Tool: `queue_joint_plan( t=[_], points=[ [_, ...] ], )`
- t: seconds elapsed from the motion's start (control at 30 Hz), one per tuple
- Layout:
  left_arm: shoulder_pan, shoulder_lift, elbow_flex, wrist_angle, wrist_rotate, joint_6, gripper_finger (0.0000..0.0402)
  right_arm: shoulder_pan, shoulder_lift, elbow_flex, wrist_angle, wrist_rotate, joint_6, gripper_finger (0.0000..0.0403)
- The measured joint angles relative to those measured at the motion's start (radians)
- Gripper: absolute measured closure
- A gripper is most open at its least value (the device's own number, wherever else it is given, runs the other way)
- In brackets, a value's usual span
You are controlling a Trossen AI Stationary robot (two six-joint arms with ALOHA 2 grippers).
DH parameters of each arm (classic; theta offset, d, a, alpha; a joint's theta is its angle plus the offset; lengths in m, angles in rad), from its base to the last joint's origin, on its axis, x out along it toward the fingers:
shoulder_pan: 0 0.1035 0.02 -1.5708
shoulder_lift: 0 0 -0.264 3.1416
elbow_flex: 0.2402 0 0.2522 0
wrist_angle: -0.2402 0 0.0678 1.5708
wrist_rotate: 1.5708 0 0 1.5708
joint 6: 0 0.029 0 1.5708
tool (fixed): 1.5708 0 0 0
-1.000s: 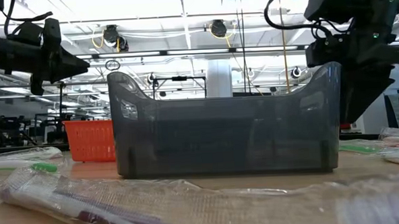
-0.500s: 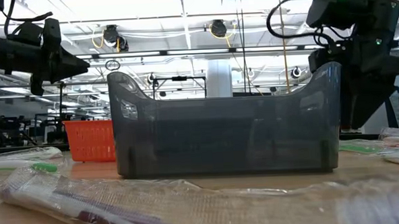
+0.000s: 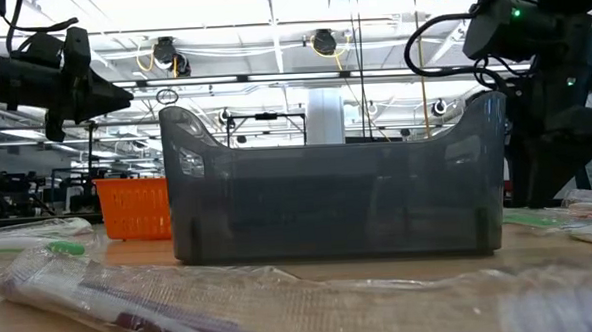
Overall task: Pick & Place Toothbrushes
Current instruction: Put the orange toothbrush into the orange basket
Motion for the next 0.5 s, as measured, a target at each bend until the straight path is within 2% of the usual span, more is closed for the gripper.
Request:
queue_joint_plan(
  t=[0.37,0.5],
  points=[
    [0.001,0.000,0.000,0.000,0.000,0.001,0.0330,0.000,0.043,-0.044,0.086,-0.004,-0.002,0.0233],
    [0.001,0.000,0.000,0.000,0.000,0.001,0.0330,0.000,0.043,-0.044,0.088,-0.007,-0.002,0.0249]
  ],
)
